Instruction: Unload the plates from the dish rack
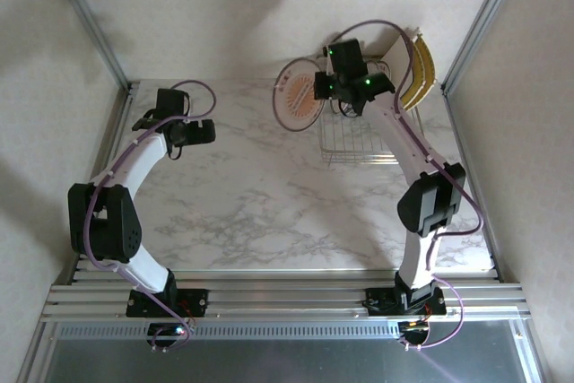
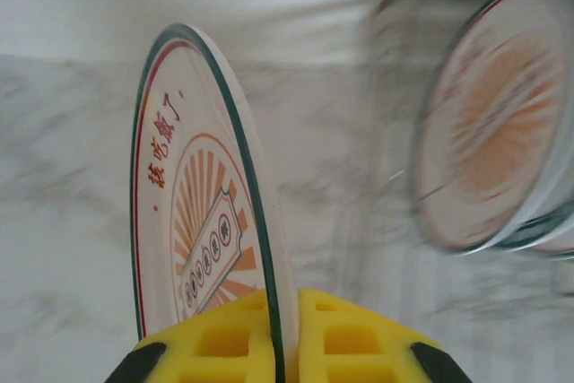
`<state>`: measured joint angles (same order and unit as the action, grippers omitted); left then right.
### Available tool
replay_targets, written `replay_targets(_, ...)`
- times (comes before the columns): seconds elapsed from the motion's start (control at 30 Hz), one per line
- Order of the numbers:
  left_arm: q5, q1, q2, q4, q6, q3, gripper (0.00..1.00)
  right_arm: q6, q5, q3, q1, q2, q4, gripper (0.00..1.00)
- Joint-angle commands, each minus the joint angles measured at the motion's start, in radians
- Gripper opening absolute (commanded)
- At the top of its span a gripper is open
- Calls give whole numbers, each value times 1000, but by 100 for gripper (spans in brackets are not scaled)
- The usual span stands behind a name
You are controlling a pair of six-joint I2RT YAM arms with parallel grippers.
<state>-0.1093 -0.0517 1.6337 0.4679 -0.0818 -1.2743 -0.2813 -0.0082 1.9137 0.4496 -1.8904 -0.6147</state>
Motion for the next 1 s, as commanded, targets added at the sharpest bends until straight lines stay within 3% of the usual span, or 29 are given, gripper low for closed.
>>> replay_targets(0.0, -133, 4, 6, -48, -1, -10, 100, -147, -385, -157, -26, 46, 323, 0)
replay_targets(0.2, -476, 36, -3, -195, -33, 27, 100, -208, -493, -367, -35, 54, 528, 0)
replay_targets(0.33, -725, 62, 12, -368, -140, 78, 99, -241, -553, -422, -39, 46, 631, 0)
replay_targets(0.5, -849, 67, 40, -518, -239, 126, 96, -266, -608, -422, -40, 25, 691, 0)
replay_targets(0.67, -898, 68, 58, -607, -315, 155, 91, -291, -644, -393, -40, -5, 722, 0)
replay_targets(0.87, -926, 70, 86, -632, -353, 159, 66, -311, -665, -361, -35, -30, 739, 0)
replay_targets(0.97, -929, 70, 87, -639, -363, 161, 44, -310, -666, -360, -31, -34, 737, 0)
